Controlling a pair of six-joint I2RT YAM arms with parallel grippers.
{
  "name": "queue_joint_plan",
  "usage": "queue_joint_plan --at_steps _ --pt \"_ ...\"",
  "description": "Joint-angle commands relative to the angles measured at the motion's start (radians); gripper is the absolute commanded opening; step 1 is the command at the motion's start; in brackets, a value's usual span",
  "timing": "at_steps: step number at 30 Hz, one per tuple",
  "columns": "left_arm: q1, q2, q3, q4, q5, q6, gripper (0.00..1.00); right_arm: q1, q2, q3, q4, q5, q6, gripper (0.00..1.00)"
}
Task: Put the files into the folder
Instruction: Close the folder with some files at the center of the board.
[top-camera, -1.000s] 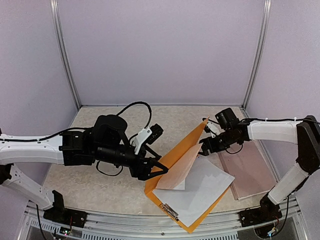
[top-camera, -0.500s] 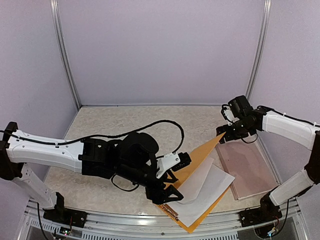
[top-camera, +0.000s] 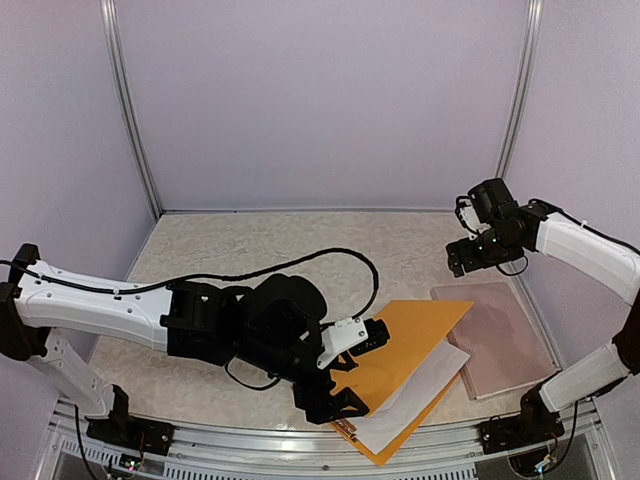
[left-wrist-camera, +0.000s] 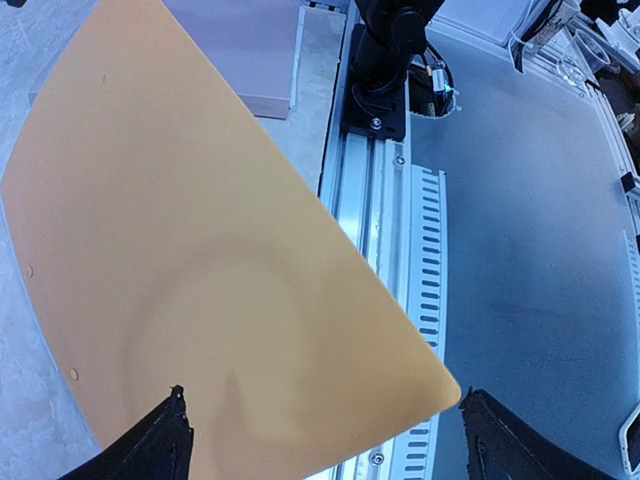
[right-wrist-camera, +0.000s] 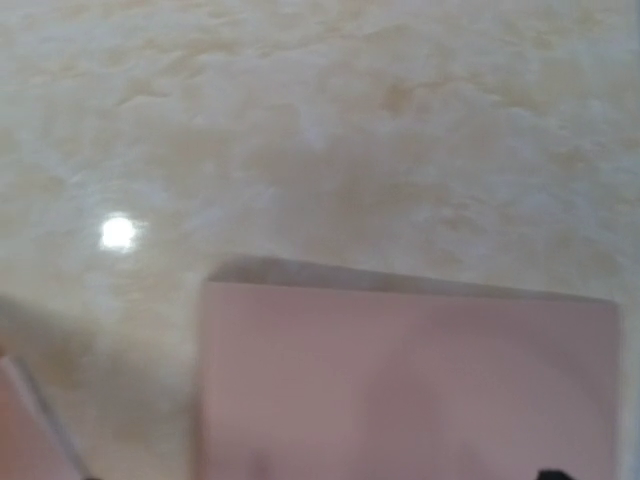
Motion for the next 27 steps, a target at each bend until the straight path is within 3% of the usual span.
queue_joint_plan --at_steps 1,6,10,14,19,27 --pt "-0.007 0.008 0.015 -0.014 0.007 0.026 0.94 0.0 -0.025 -0.062 0.06 -0.164 -0.016 0.91" --pt "-0.019 0.014 0.046 -0.087 0.094 0.04 0.99 0.015 -0.023 -0.108 0.102 -0.24 -0.016 0.89" --pt "-0.012 0.009 0.035 -0.097 0.025 0.027 0.99 0.044 -0.014 -0.136 0.124 -0.335 -0.025 0.89" --pt "0.062 0.025 0.009 -0.065 -0.015 -0.042 0.99 0.081 0.021 -0.194 0.178 -0.412 -0.021 0.9" --pt "0.139 0.048 -0.069 0.007 -0.008 -0.11 0.99 0.12 0.108 -0.251 0.25 -0.482 -0.023 0.93" --pt "0.125 0.039 -0.234 0.07 -0.046 -0.1 0.99 0.128 0.249 -0.271 0.361 -0.582 -0.038 0.93"
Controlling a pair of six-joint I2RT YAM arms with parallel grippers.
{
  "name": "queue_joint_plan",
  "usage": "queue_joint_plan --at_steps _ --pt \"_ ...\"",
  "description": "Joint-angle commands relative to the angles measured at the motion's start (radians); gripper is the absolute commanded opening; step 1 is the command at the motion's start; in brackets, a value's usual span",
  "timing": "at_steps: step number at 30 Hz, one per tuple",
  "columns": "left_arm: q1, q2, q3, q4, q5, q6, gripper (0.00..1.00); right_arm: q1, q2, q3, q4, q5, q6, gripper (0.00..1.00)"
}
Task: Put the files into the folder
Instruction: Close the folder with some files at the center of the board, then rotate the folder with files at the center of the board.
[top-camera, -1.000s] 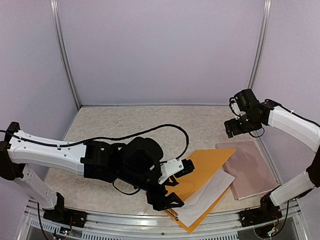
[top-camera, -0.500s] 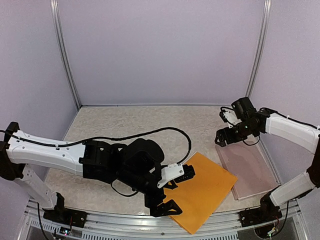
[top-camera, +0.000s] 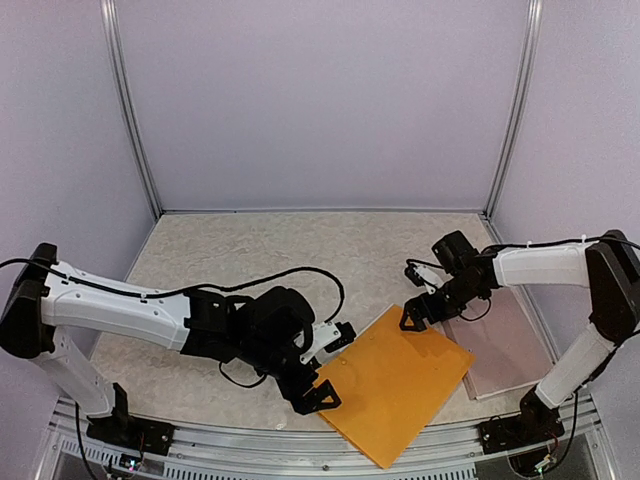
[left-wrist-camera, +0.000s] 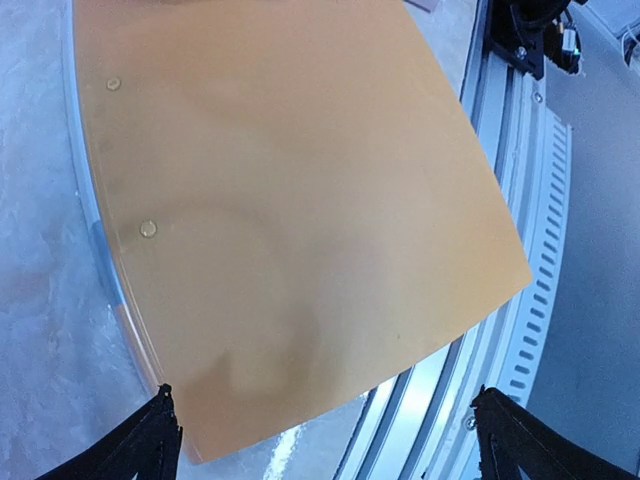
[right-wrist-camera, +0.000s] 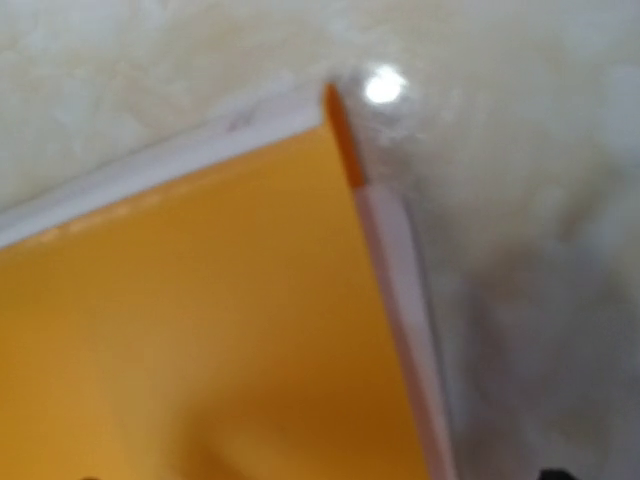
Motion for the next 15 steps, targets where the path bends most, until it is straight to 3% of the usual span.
queue_joint_plan --at_steps 1,9,15 --pt "-0.012 0.003 -0.088 0.041 -0.067 -0.006 0.99 0.012 0.062 -0.015 0.092 -0.083 -0.017 0.93" --pt "-0.01 0.063 -0.133 0.024 -0.34 0.006 0.99 0.039 0.147 0.012 0.166 -0.208 -0.004 0.92" --pt "-0.007 0.151 -0.112 0.02 -0.387 -0.036 0.99 0.075 0.248 0.124 0.168 -0.257 -0.006 0.87"
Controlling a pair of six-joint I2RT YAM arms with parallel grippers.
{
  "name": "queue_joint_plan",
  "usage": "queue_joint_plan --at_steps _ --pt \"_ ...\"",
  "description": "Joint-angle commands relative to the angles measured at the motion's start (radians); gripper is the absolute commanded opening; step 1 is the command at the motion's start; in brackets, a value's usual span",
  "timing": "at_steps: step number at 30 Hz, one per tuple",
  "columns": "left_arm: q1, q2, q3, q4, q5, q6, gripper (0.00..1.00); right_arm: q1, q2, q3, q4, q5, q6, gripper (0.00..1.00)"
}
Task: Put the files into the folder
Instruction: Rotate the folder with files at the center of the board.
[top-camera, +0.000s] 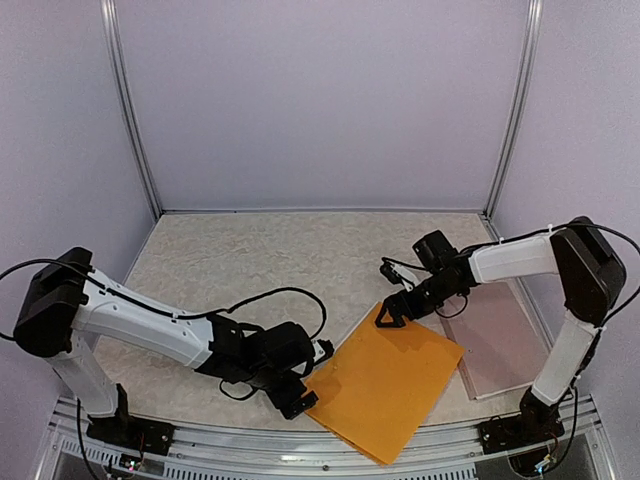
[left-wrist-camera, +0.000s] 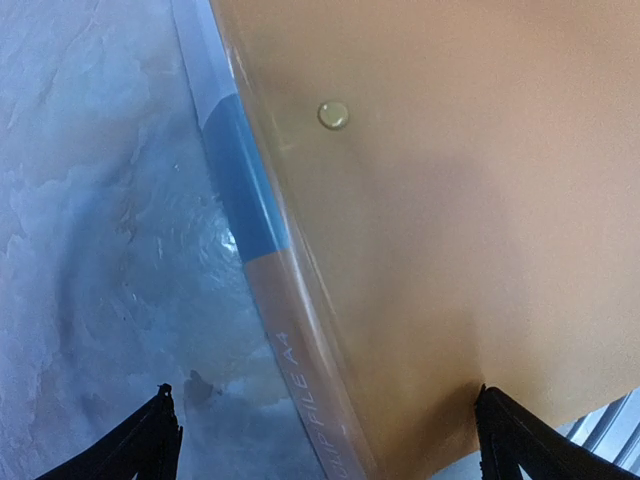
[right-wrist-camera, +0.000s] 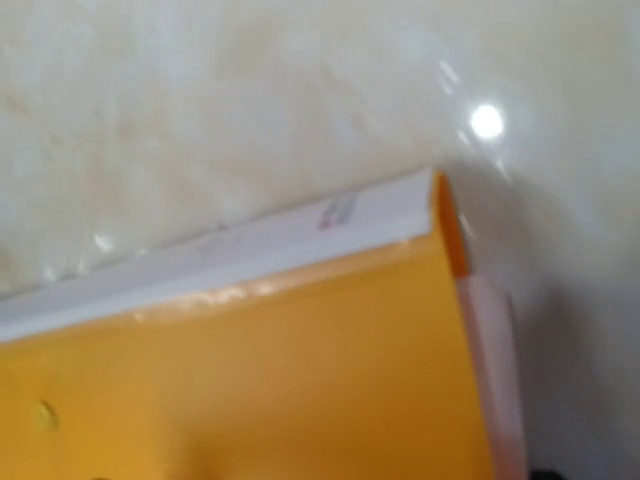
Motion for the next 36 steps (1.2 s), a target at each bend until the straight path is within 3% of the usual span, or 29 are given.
queue_joint_plan --at_steps 1,6,16,22,29,36 --pt "0.003 0.057 0.017 -0.006 -0.091 -0.048 0.99 0.049 0.113 0.09 0.006 -0.081 -0.002 0.87" --pt "0.022 0.075 0.011 -0.034 -0.13 -0.16 0.99 0.085 0.249 0.275 -0.042 -0.105 -0.023 0.84" --pt "0.059 0.169 0.099 -0.11 -0.159 -0.362 0.99 0.133 0.567 0.807 -0.257 -0.124 -0.113 0.81" --pt "0.126 0.259 0.182 -0.113 -0.147 -0.404 0.99 0.128 0.543 0.958 -0.31 0.125 -0.12 0.9" --pt "0.212 0.291 0.233 -0.073 -0.092 -0.407 0.99 0.097 0.354 0.866 -0.338 0.428 -0.11 0.94" --pt "0.219 0.205 0.217 0.005 -0.046 -0.338 0.99 0.081 0.033 0.455 -0.245 0.489 0.012 0.95"
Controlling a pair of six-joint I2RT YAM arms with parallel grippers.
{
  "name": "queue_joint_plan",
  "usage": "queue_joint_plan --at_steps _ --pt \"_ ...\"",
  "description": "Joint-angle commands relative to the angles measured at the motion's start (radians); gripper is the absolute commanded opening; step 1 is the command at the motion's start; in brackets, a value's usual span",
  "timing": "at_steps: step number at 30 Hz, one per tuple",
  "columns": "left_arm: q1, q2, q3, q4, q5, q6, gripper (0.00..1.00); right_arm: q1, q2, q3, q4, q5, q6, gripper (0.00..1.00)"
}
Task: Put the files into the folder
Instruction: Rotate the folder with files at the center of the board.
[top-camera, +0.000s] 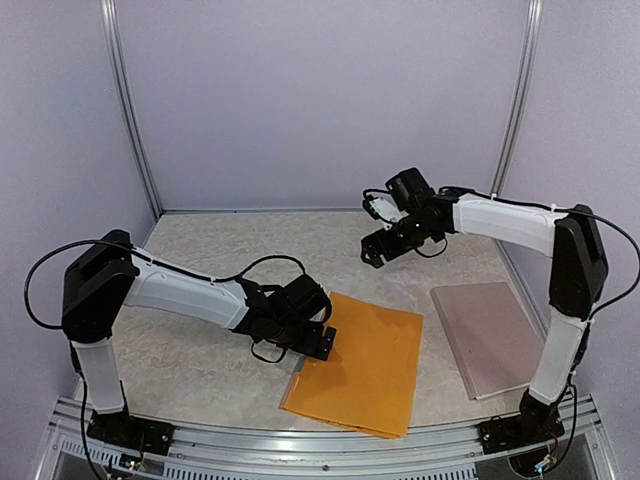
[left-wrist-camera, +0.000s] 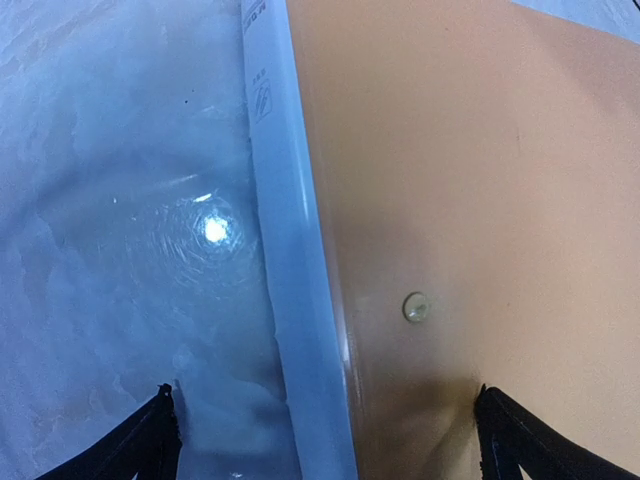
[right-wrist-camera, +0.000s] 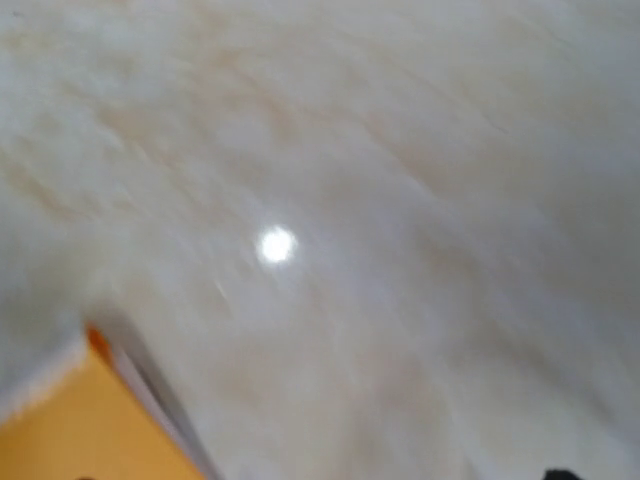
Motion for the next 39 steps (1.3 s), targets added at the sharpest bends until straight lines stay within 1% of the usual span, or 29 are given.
queue_joint_plan --at_steps 1,5,9,10,12,15,18,26,32,35,39 --pt "0.008 -0.064 -0.052 -0.002 0.037 0.056 0.99 -0.007 -0.185 -0.23 0.024 0.059 0.102 0.95" --pt "0.034 -0.15 -0.083 0.047 0.103 0.06 0.99 -0.005 -0.366 -0.5 0.069 0.027 0.205 0.95" --pt "0.089 -0.165 -0.072 0.071 0.202 0.026 0.99 0.009 -0.49 -0.694 0.119 -0.02 0.309 0.94" --pt "0.102 -0.163 -0.069 0.082 0.249 0.019 0.99 0.016 -0.511 -0.737 0.139 -0.026 0.345 0.94" --pt "0.129 -0.142 -0.043 0.081 0.298 -0.001 0.99 0.03 -0.544 -0.806 0.166 -0.025 0.391 0.93" --pt "0.161 -0.099 -0.013 0.072 0.351 -0.032 0.99 0.045 -0.569 -0.893 0.226 -0.04 0.453 0.93" --pt "0.184 -0.073 -0.013 0.096 0.403 -0.06 0.98 0.066 -0.565 -0.95 0.3 -0.059 0.495 0.91" --pt "0.186 -0.045 -0.022 0.12 0.428 -0.124 0.95 0.109 -0.465 -1.001 0.441 -0.072 0.571 0.89" --pt "0.186 -0.078 -0.068 0.134 0.385 -0.177 0.96 0.115 -0.369 -0.996 0.56 -0.1 0.601 0.88" --pt "0.19 -0.1 -0.096 0.137 0.362 -0.213 0.96 0.115 -0.304 -0.965 0.632 -0.116 0.599 0.87" --pt "0.2 -0.114 -0.132 0.153 0.338 -0.252 0.96 0.115 -0.198 -0.864 0.644 -0.124 0.555 0.87"
